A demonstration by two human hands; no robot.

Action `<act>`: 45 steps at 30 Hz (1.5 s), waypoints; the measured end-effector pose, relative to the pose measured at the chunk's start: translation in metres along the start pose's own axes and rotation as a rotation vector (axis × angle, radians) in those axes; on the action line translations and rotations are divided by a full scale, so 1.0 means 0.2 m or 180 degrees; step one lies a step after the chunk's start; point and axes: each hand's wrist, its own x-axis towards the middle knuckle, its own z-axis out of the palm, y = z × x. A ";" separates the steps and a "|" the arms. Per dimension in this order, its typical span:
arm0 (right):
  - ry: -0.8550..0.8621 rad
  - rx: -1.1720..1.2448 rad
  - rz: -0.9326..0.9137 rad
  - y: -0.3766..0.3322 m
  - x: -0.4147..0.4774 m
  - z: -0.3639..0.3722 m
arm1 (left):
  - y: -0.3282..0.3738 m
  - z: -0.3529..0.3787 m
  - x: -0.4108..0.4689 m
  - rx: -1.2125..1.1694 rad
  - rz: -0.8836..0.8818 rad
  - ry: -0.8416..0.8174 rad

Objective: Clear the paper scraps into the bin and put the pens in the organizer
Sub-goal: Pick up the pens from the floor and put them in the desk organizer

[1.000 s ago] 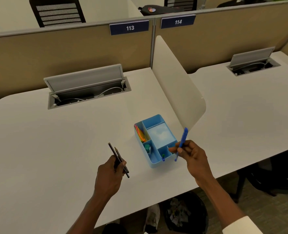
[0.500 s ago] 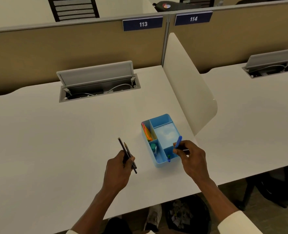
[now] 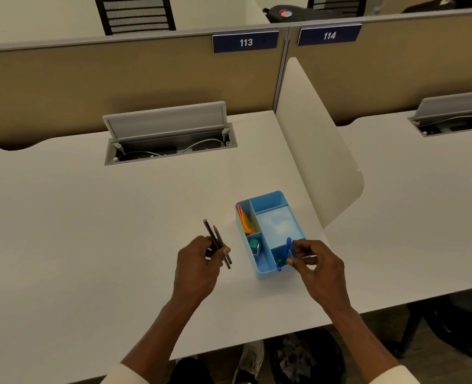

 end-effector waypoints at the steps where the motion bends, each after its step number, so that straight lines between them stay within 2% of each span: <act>1: 0.0027 -0.0003 -0.0008 0.00 -0.01 0.00 | 0.04 -0.01 0.04 -0.0032 0.0059 0.0076; 4: 0.0112 -0.0119 -0.0152 0.00 -0.05 0.00 | 0.16 -0.01 0.17 -0.0071 0.0374 0.0255; 9: 0.0330 -0.0837 -0.0287 0.04 -0.09 0.02 | 0.35 0.10 0.43 0.0292 0.0769 0.0294; 16: 0.0226 -0.0996 -0.0290 0.07 -0.11 0.03 | 0.45 0.35 0.66 0.0505 0.0783 0.0462; 23: 0.0035 -0.1172 -0.0306 0.09 -0.09 0.03 | 0.35 0.54 0.69 0.0892 0.0822 0.0253; 32: -0.0026 -0.1235 -0.0270 0.09 -0.08 0.03 | 0.21 0.59 0.72 0.1172 0.0560 0.0510; 45: -0.0064 -0.1298 -0.0364 0.11 -0.09 0.02 | 0.19 0.53 0.70 0.1109 0.0190 0.0672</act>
